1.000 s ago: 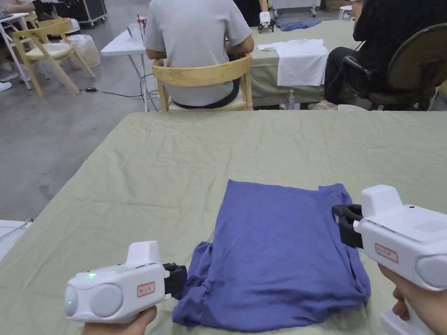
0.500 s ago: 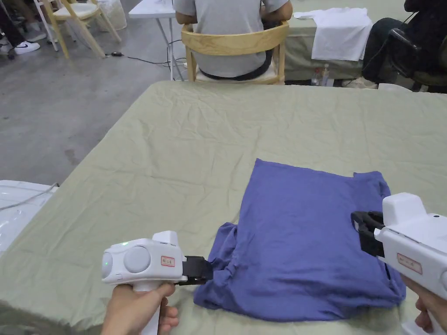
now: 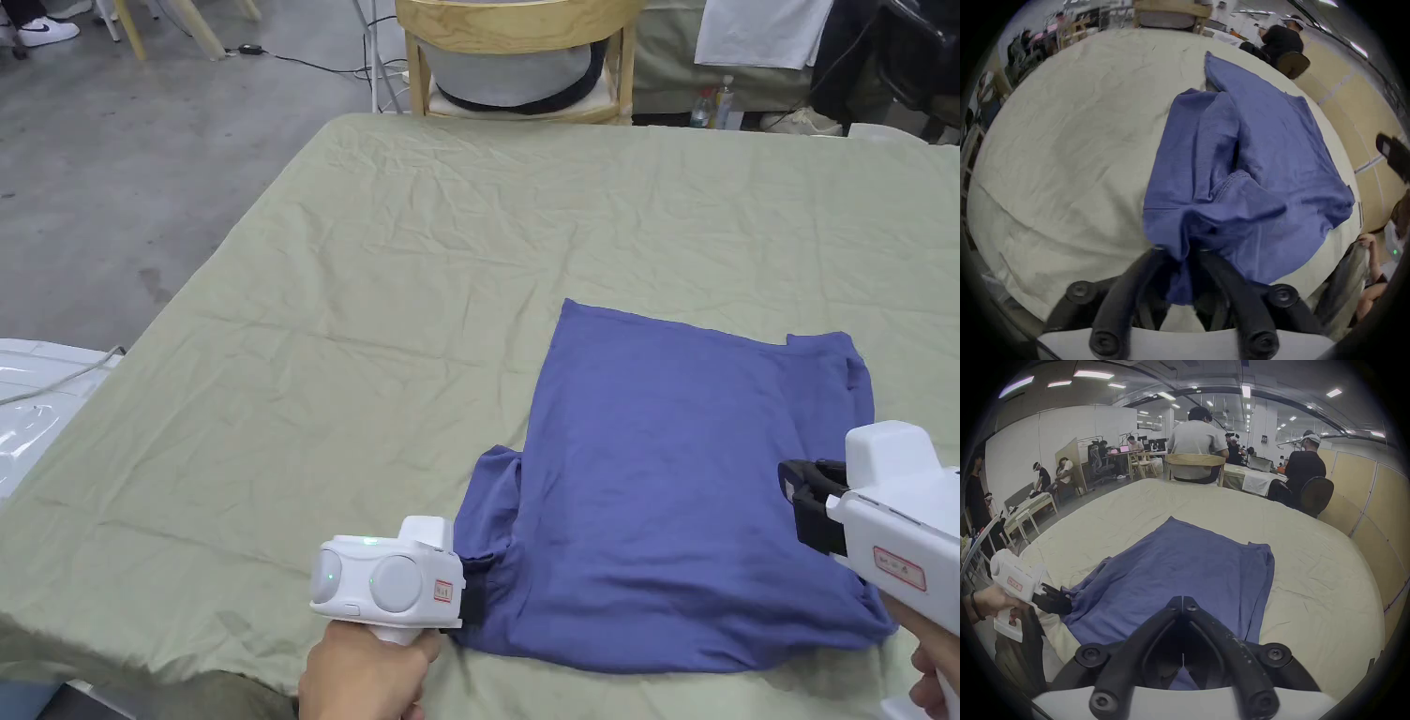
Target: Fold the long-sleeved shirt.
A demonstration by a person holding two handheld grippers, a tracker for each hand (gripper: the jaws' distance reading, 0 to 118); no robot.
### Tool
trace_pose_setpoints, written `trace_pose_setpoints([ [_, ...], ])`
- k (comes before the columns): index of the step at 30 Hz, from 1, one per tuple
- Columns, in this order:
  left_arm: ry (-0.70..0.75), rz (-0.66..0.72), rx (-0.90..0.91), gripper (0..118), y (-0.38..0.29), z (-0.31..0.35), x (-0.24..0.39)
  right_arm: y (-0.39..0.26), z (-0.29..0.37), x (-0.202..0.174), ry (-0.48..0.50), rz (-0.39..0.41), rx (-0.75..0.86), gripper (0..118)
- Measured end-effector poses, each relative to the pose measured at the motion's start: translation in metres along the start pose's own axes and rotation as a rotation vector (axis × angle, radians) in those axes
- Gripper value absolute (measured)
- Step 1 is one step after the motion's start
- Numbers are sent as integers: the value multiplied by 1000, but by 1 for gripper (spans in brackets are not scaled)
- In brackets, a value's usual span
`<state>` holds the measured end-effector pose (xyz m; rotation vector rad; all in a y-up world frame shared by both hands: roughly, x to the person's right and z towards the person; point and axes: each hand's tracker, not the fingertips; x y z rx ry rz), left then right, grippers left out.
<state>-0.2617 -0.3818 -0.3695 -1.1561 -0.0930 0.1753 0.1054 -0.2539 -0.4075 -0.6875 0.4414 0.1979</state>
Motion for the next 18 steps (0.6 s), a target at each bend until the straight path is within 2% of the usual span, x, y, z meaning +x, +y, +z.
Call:
trace_pose_setpoints([
  [4,-5,-4,-12,9,-2,-3,-1,8,-11,-1,13,3,0,1],
  [8,-50,45,-20,7,0,-7,-14,41,-41,-2,55,108,-17,2],
  [9,-66,67,-23,7,-2,-9,-17,56,-52,-2,67,146,-16,10],
  [10,-77,89,-20,7,-3,-10,-20,70,-63,-2,75,198,-18,23],
  [11,-91,123,-28,7,-1,-10,-23,87,-78,-3,83,263,-25,23],
  [12,-92,122,-35,7,1,-11,-24,106,-95,-4,88,331,-32,30],
  [13,-95,131,-43,7,3,-11,-25,122,-113,-5,73,390,-54,44],
  [14,-100,146,-58,7,5,-12,-26,139,-135,-8,68,456,-91,67],
  [15,-101,151,-70,7,9,-14,-28,154,-158,-10,76,513,-131,80],
  [18,-116,184,-115,7,17,-19,-32,191,-221,-14,153,633,-150,79],
])
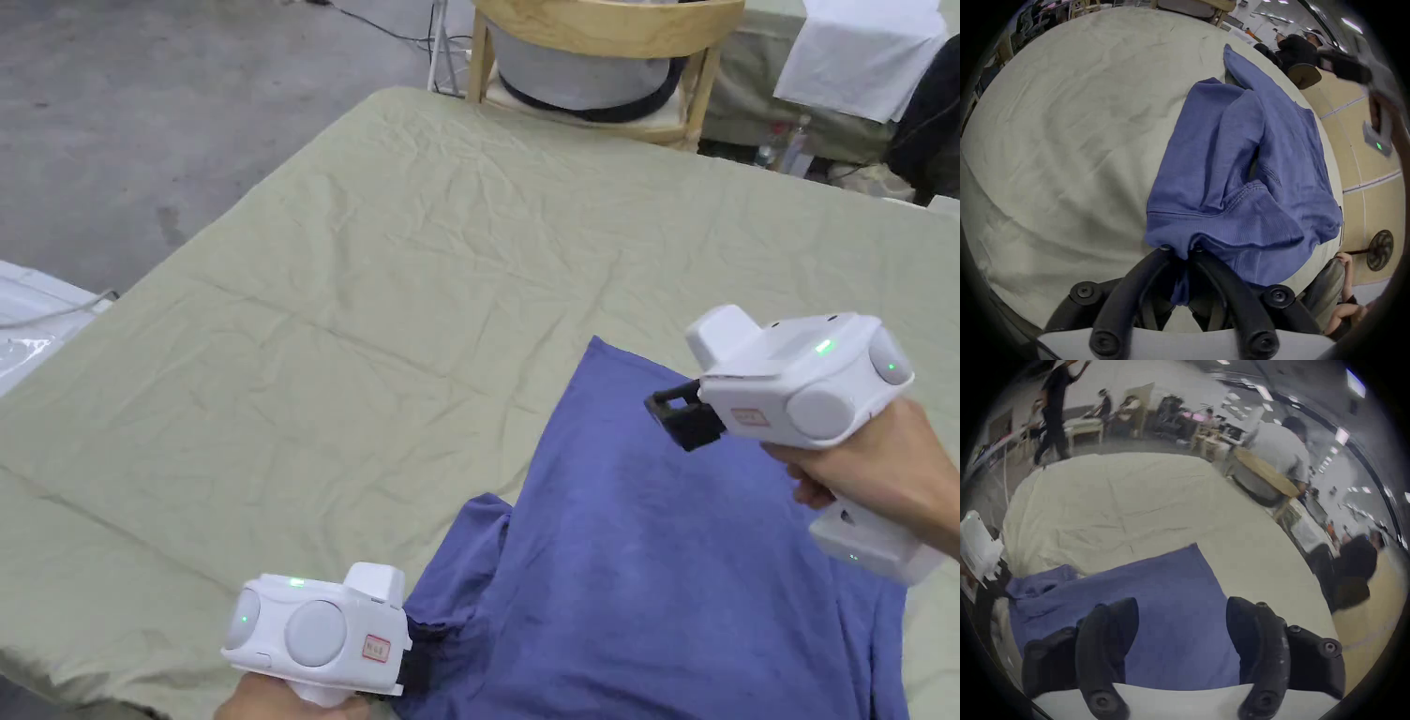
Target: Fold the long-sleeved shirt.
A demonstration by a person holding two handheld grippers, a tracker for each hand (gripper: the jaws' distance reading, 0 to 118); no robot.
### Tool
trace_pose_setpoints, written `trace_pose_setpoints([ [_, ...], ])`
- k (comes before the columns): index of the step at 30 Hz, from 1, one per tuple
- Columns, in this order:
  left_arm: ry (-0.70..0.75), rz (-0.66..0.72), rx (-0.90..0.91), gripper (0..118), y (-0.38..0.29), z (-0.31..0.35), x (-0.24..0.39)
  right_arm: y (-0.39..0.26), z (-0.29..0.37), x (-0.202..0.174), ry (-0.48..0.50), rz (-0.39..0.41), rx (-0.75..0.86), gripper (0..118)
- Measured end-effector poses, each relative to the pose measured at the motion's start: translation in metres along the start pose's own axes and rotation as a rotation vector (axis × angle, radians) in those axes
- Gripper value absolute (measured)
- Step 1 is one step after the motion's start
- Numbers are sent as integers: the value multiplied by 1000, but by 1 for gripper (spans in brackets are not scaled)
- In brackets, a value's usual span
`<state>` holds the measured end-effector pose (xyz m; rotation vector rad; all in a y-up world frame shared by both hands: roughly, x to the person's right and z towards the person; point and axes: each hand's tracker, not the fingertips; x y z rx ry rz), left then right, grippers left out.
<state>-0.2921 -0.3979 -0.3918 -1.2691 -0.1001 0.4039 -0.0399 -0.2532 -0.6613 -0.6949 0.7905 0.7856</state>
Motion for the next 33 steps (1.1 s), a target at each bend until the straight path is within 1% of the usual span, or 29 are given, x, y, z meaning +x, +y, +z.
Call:
trace_pose_setpoints([
  [2,-3,38,-35,7,8,0,0,22,-38,16,62,32,-36,79],
  [4,2,14,-55,7,12,-1,1,40,-71,26,107,73,-78,79],
  [5,1,25,-70,7,15,-2,1,47,-89,30,133,104,-100,79],
  [6,-1,36,-85,7,18,-3,0,54,-107,34,147,131,-121,79],
  [7,-2,40,-97,7,20,-4,0,57,-123,37,145,140,-142,79],
  [10,-2,45,-123,6,26,-6,0,66,-163,41,188,202,-181,79],
  [11,0,53,-127,6,26,-6,1,67,-176,42,194,233,-183,79],
  [13,6,47,-130,7,26,-7,3,68,-197,46,194,261,-192,79],
  [15,14,54,-132,6,26,-7,6,60,-218,47,197,269,-214,80],
  [16,18,51,-130,6,26,-7,7,55,-222,46,222,258,-228,81],
  [17,20,57,-127,6,25,-8,7,53,-224,45,219,242,-205,81],
  [18,21,63,-123,6,25,-8,7,52,-221,46,214,247,-199,80],
  [20,19,60,-119,6,25,-9,7,50,-219,53,225,234,-187,70],
  [21,17,63,-120,6,25,-9,6,51,-217,55,248,202,-206,57],
  [22,16,62,-122,6,25,-8,6,52,-216,53,256,175,-225,39],
  [23,16,58,-121,6,24,-8,6,55,-210,49,243,164,-232,39],
  [24,17,58,-115,6,22,-7,7,55,-206,43,231,174,-221,30],
  [25,18,58,-107,6,20,-6,7,54,-200,39,205,215,-184,8],
  [26,19,61,-93,6,17,-5,7,53,-195,33,184,234,-179,5],
  [27,20,69,-73,6,14,-3,8,54,-190,28,152,211,-190,5],
  [28,19,65,-56,6,10,0,8,54,-183,28,173,184,-190,5],
  [29,13,69,-34,6,6,4,7,53,-173,28,145,168,-175,5],
  [30,-1,107,-1,6,2,11,6,52,-159,30,109,154,-149,5],
  [31,-12,129,18,6,-1,17,5,53,-145,32,103,129,-128,5],
  [33,-12,119,58,6,-5,31,6,53,-104,41,63,92,-61,5],
])
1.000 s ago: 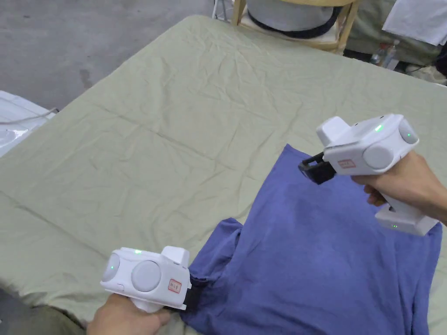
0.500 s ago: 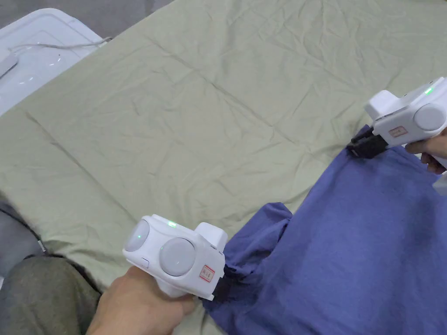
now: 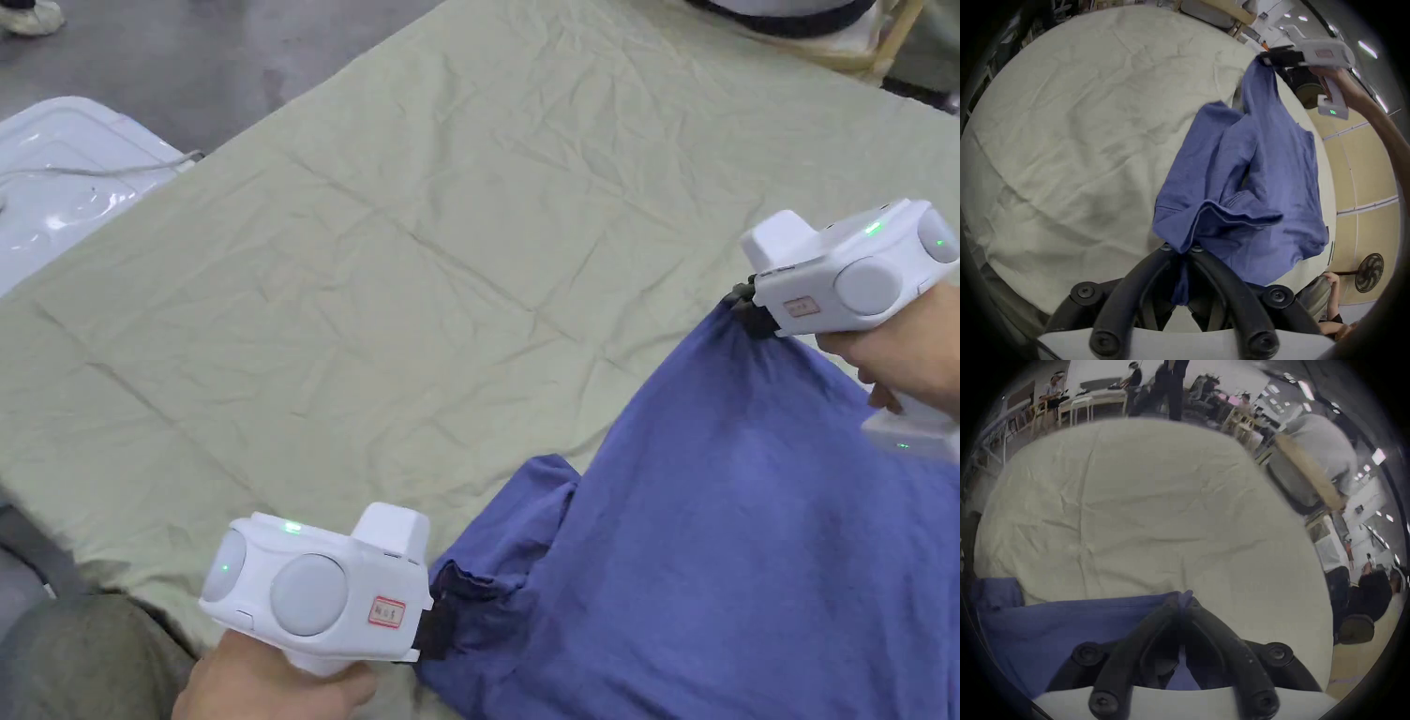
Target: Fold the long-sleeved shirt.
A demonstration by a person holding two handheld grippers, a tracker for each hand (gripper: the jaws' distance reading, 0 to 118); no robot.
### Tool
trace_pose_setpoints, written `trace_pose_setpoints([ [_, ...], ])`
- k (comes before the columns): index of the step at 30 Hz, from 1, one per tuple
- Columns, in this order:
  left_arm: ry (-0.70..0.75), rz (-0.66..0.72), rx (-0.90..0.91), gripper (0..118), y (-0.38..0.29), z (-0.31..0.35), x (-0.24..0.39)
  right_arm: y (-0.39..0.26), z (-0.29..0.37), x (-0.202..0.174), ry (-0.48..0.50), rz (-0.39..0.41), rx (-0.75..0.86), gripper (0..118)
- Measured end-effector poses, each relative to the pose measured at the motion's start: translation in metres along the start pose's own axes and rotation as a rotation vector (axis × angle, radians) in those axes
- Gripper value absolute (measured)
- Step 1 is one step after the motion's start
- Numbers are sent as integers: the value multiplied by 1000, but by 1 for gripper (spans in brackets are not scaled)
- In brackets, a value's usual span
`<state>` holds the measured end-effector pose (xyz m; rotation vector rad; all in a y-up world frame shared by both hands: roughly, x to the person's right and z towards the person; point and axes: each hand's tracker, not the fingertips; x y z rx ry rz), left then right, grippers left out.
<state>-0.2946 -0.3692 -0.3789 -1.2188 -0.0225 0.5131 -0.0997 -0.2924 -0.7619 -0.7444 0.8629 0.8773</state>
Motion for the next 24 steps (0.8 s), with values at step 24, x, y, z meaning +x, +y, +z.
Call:
trace_pose_setpoints([
  [24,4,-608,757,5,198,329,198,-127,521,51,-602,-572,519,5],
])
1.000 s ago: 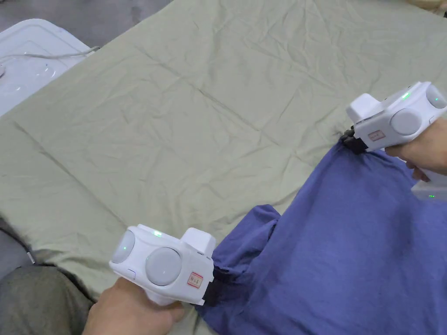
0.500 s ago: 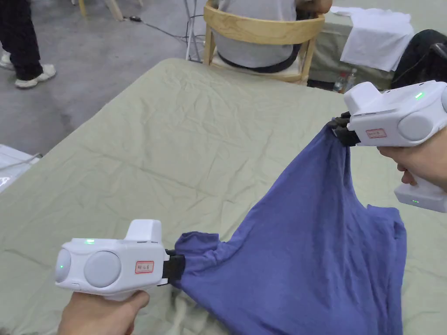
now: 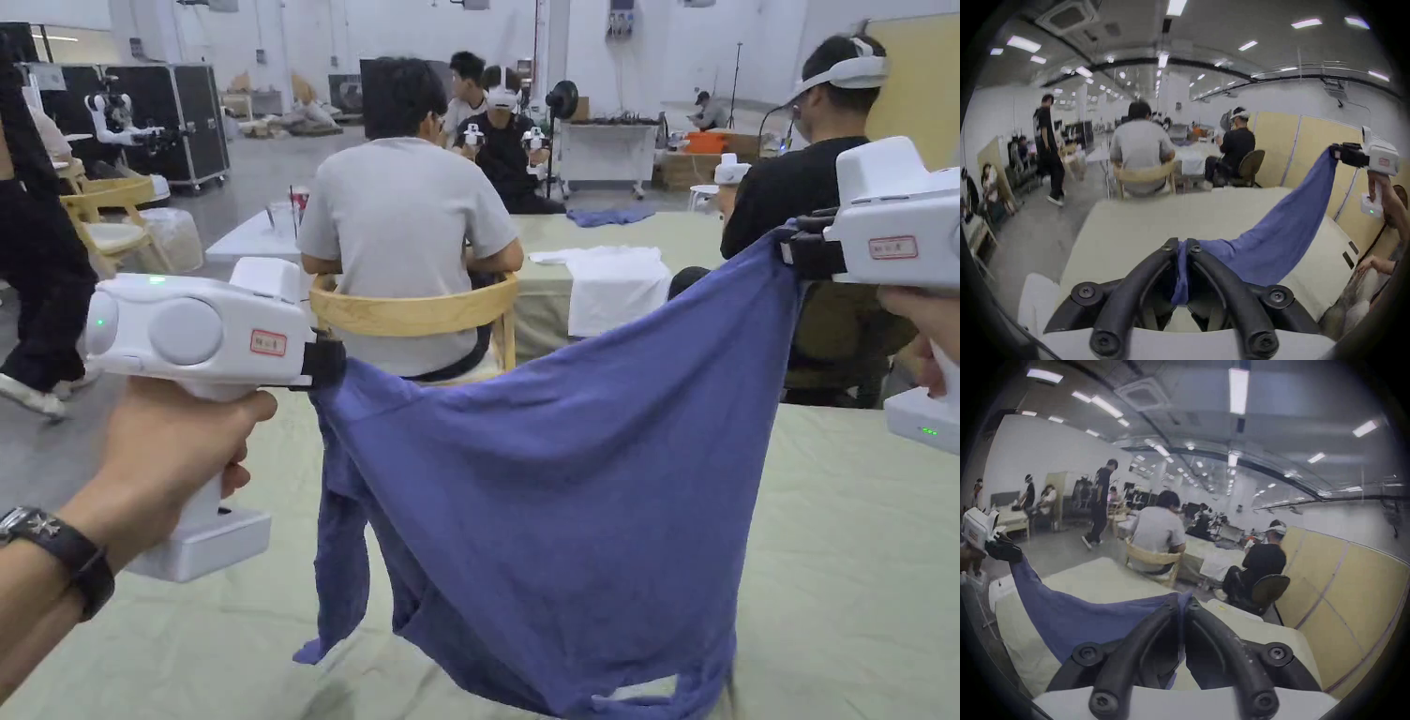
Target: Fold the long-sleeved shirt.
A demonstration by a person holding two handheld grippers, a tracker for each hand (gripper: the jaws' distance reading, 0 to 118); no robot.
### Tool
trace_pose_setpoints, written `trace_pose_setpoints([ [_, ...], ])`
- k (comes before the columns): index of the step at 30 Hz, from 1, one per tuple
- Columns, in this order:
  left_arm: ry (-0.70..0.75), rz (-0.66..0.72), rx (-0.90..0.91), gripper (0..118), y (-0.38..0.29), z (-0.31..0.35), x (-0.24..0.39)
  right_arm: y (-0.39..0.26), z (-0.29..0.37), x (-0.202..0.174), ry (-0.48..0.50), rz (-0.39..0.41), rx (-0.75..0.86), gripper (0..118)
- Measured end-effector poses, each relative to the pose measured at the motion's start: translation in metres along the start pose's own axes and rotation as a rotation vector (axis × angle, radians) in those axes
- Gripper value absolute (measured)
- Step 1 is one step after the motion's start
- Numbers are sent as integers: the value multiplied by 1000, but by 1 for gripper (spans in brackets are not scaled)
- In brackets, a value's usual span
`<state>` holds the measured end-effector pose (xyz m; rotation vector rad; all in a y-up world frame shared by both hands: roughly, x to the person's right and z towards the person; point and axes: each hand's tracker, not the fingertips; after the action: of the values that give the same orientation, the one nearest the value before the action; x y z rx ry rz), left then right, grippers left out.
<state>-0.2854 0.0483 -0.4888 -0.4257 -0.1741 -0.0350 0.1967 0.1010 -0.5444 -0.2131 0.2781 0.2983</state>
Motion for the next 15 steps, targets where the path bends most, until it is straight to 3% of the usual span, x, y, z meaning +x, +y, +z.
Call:
trace_pose_setpoints([
  [7,34,-78,178,5,127,40,13,69,54,27,-106,-31,113,5],
  [15,64,-79,334,5,239,95,12,140,96,57,-181,-81,192,5],
])
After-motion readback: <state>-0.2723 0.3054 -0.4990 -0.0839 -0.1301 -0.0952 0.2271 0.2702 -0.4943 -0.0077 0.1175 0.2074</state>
